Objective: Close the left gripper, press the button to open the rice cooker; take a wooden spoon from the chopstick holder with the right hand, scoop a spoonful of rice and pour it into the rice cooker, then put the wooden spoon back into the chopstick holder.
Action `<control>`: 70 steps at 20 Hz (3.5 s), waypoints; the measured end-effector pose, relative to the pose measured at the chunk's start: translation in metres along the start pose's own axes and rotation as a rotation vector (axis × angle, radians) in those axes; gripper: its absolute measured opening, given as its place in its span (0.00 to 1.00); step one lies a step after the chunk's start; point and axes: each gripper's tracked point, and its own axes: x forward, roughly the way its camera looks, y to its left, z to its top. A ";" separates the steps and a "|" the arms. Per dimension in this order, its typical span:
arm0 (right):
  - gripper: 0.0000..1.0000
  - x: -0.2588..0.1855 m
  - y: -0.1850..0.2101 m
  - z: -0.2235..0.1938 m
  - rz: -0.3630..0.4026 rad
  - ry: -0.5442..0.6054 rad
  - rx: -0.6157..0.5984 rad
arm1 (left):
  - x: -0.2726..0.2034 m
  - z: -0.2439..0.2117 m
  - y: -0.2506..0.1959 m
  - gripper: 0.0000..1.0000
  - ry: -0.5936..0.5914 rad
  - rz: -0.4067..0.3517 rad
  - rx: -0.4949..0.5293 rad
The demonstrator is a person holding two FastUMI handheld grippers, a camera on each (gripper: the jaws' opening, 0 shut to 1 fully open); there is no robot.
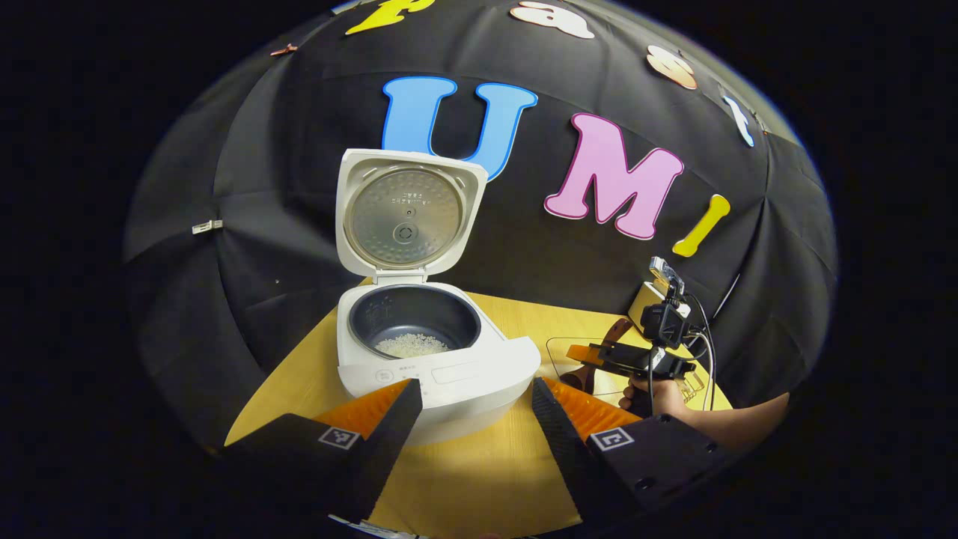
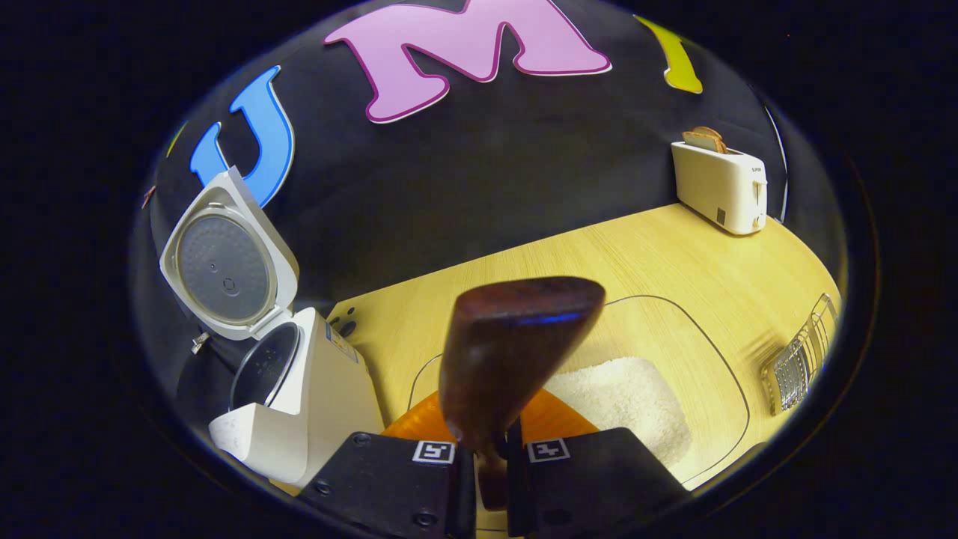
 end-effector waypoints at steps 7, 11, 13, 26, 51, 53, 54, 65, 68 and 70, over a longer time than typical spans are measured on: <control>0.20 -0.013 -0.006 0.019 0.009 -0.005 0.164 | -0.003 0.019 0.015 0.95 -0.034 0.030 -0.080; 0.20 -0.020 -0.020 0.026 -0.005 -0.020 0.210 | -0.008 0.020 0.017 0.95 -0.032 0.040 -0.059; 0.20 -0.022 -0.032 0.027 -0.014 -0.025 0.262 | -0.010 0.021 0.014 0.95 -0.029 0.037 -0.040; 0.20 -0.042 -0.034 0.093 0.043 -0.114 0.370 | -0.008 0.032 -0.012 0.95 -0.048 0.004 0.009; 0.19 -0.025 0.234 0.125 0.445 -0.043 0.247 | -0.028 0.031 0.057 0.96 -0.096 0.087 -0.053; 0.19 -0.017 0.245 0.118 0.437 -0.056 0.175 | -0.029 0.033 0.068 0.95 -0.105 0.101 -0.065; 0.19 -0.014 0.253 0.114 0.442 -0.057 0.147 | -0.029 0.034 0.074 0.96 -0.109 0.110 -0.073; 0.19 0.016 0.311 0.078 0.451 -0.105 -0.265 | -0.044 0.039 0.122 0.96 -0.149 0.186 -0.121; 0.19 0.018 0.316 0.072 0.458 -0.146 -0.457 | -0.048 0.039 0.129 0.96 -0.156 0.202 -0.136; 0.20 0.016 0.322 0.070 0.471 -0.191 -0.613 | -0.049 0.038 0.133 0.95 -0.158 0.210 -0.140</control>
